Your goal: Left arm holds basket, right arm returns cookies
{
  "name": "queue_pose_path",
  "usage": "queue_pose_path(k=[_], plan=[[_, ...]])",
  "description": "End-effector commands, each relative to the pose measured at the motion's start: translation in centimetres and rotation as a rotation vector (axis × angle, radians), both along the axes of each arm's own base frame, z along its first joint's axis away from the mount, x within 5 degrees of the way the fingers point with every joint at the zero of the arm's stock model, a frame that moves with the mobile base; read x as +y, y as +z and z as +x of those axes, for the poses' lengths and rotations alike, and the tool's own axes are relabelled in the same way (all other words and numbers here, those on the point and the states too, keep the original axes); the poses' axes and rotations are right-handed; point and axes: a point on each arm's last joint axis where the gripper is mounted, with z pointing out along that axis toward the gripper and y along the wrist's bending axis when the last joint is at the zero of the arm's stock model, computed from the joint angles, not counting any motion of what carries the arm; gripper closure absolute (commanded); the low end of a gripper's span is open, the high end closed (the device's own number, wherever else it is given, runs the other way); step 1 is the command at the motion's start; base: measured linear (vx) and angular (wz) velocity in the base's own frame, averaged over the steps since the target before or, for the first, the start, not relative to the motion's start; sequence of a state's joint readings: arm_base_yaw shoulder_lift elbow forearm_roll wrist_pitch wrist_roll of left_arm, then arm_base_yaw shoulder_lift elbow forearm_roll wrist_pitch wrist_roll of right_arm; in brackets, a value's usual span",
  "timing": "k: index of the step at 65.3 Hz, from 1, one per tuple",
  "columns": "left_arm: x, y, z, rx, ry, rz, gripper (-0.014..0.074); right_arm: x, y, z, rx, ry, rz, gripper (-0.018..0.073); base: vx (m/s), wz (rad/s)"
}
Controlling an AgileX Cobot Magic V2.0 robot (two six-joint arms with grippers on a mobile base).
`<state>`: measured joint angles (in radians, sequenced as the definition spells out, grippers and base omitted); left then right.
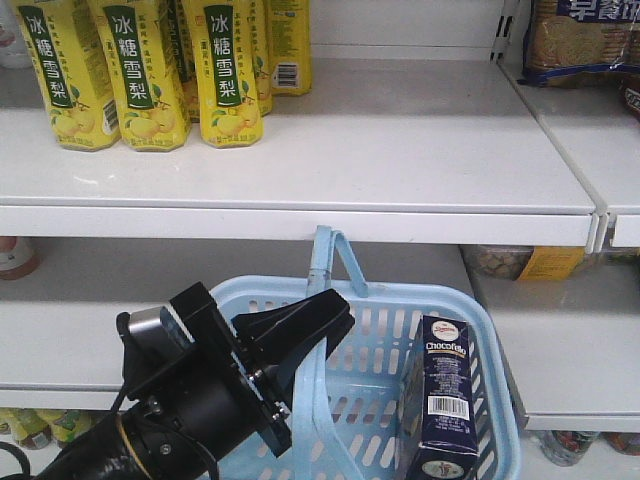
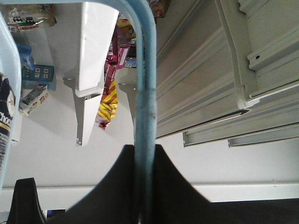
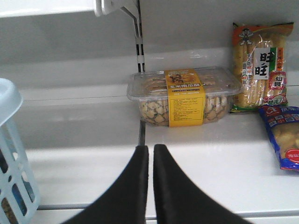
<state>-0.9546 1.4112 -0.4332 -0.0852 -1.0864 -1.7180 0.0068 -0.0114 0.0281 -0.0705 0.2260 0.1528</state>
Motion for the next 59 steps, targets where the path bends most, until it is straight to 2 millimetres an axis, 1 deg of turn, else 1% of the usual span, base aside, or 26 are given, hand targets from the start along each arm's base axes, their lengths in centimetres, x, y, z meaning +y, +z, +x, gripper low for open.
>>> queue_pose_path(k=[1, 59], plan=[[1.26, 3.69, 0.12, -0.161, 0.079, -0.258, 0.0599, 0.0, 0.1, 0.05, -0.065, -0.001, -0.009, 0.0565, 0.01, 0.03], [1.26, 3.69, 0.12, -0.161, 0.079, -0.258, 0.0599, 0.0, 0.1, 0.05, -0.065, -0.001, -0.009, 0.0565, 0.0, 0.0]])
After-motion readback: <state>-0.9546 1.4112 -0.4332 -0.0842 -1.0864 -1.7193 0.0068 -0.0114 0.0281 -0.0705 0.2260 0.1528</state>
